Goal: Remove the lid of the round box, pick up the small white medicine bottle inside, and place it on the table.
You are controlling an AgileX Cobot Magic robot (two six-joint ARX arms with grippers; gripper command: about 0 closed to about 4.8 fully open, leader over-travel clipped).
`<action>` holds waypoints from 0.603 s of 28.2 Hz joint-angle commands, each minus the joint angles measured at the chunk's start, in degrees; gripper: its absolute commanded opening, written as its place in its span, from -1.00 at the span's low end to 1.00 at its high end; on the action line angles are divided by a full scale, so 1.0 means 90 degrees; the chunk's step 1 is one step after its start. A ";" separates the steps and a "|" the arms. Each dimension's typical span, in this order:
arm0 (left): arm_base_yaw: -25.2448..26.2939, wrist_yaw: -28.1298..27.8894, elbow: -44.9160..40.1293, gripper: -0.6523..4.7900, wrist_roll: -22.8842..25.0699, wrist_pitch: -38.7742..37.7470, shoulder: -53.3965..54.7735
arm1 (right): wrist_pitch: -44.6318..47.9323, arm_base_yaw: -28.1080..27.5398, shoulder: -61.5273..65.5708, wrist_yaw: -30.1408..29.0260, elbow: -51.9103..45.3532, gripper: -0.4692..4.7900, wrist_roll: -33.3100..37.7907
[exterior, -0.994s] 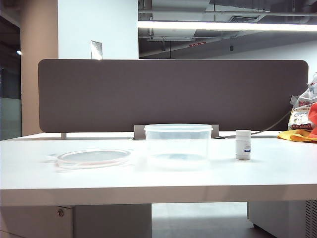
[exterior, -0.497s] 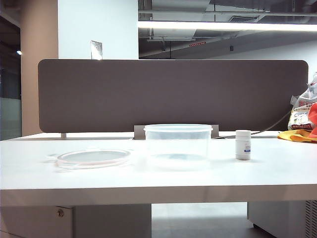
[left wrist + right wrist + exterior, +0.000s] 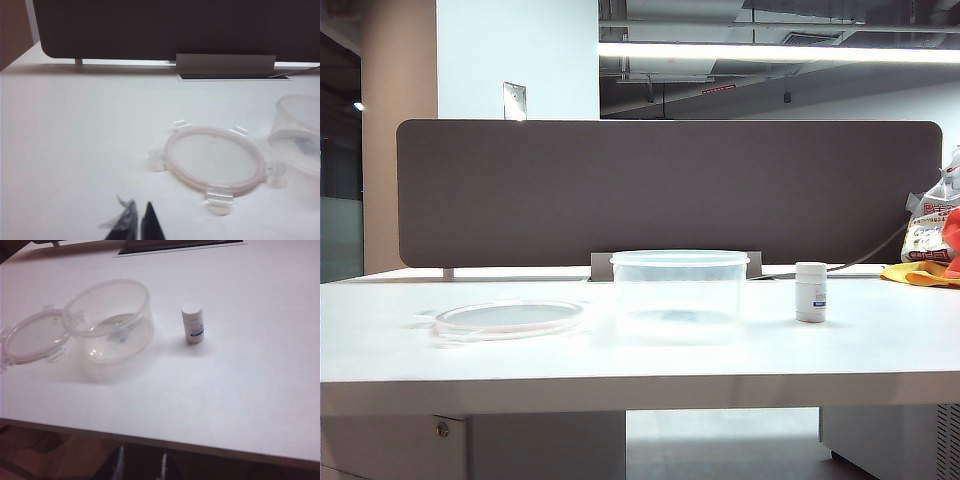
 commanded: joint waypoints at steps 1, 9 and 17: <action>0.0010 0.0027 0.0000 -0.68 -0.0053 0.0073 0.0007 | 0.0085 0.0000 -0.0005 0.0029 0.0029 -0.43 -0.0022; 0.0010 0.0027 0.0000 -0.68 -0.0053 0.0073 0.0007 | 0.0085 0.0000 -0.0010 0.0027 0.0029 -0.43 -0.0022; 0.0010 0.0024 0.0000 -0.68 -0.0053 0.0073 0.0007 | 0.0165 -0.0194 -0.0012 0.0141 0.0024 -0.43 -0.0663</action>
